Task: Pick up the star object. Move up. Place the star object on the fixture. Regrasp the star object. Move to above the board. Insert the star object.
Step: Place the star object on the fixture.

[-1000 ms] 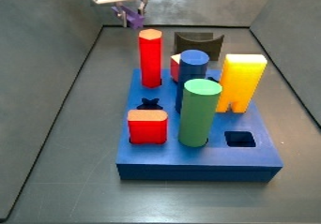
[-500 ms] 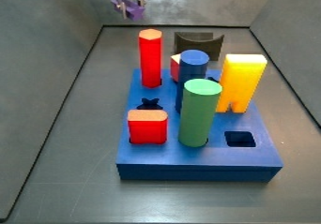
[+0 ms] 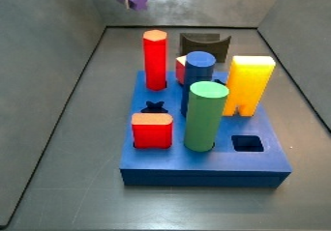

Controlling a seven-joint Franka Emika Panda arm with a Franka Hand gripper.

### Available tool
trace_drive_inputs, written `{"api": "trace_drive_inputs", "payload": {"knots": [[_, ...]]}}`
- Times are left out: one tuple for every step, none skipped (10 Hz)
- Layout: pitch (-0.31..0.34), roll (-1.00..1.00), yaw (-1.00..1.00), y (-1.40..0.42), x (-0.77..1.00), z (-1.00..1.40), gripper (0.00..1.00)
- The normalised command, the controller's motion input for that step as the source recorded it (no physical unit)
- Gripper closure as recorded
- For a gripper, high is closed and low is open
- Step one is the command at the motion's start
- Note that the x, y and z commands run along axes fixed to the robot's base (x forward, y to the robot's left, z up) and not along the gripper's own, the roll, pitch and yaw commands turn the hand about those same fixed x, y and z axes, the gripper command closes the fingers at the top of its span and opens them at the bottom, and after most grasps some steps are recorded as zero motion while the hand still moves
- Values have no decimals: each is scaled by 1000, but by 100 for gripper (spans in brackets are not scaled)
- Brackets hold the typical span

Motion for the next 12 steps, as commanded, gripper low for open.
{"api": "trace_drive_inputs", "payload": {"knots": [[98,112,20,-2,-18,889,100],[97,101,15,3,-15,775,100],[99,96,16,4,-12,685,100],[102,84,15,5,-7,561,100],[105,83,18,9,-4,465,100],[108,86,19,6,-1,368,100],[110,80,20,7,-1,238,100],[-8,259,-1000,-485,1000,38,100],[-2,262,-1000,-482,1000,-1,100],[-4,274,-1000,-432,1000,-6,100],[-8,273,-1000,-387,1000,-6,100],[-5,292,-1000,-364,1000,-11,100]]}}
